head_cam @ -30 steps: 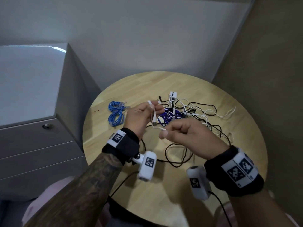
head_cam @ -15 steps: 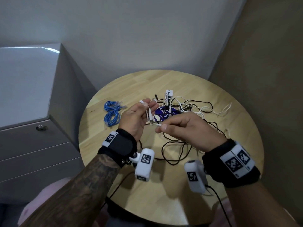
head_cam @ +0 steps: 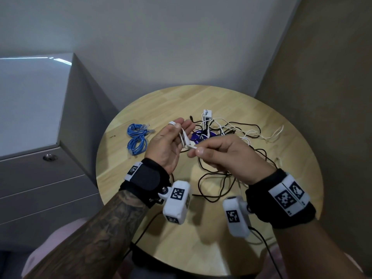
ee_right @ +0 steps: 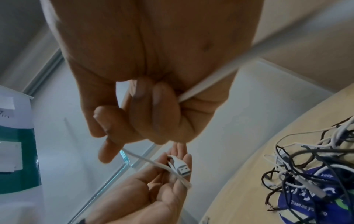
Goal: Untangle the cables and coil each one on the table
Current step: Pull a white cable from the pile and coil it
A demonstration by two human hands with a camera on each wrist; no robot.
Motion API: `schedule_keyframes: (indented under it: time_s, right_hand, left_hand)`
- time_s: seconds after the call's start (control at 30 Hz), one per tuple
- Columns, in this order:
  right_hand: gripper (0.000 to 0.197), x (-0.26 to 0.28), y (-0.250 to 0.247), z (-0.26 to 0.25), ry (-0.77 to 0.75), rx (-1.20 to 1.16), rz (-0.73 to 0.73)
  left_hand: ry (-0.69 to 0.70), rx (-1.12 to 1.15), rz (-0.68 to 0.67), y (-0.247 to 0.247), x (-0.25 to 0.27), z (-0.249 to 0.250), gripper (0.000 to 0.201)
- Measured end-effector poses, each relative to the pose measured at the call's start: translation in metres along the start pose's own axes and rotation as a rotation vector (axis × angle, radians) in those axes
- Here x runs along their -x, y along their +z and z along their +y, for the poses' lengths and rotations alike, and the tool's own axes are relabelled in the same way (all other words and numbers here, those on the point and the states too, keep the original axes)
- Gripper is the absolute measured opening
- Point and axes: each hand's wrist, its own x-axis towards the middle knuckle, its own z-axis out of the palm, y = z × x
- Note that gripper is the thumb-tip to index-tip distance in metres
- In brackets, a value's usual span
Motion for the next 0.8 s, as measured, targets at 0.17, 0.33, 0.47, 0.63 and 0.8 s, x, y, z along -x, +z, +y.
schedule_keyframes:
  time_s: [0.17, 0.33, 0.47, 0.63, 0.8]
  right_hand:
    - [0.017, 0.0, -0.006, -0.006, -0.055, -0.017, 0.112]
    - [0.019, -0.008, -0.024, 0.007, -0.146, 0.197, 0.46]
    - [0.017, -0.016, -0.029, 0.028, -0.135, 0.255, 0.559]
    - [0.019, -0.019, -0.007, 0.056, 0.042, 0.37, 0.279]
    - [0.014, -0.018, 0.034, 0.057, 0.123, 0.484, -0.054]
  left_hand:
    - [0.051, -0.302, -0.066, 0.006, 0.008, -0.01, 0.018]
    - [-0.137, -0.649, -0.304, 0.013, 0.016, -0.012, 0.024]
    - [-0.375, -0.574, -0.387, 0.022, 0.023, -0.003, 0.022]
    - [-0.36, -0.063, -0.321, 0.01, 0.018, 0.018, 0.022]
    - [-0.098, -0.013, -0.046, -0.008, 0.003, 0.017, 0.023]
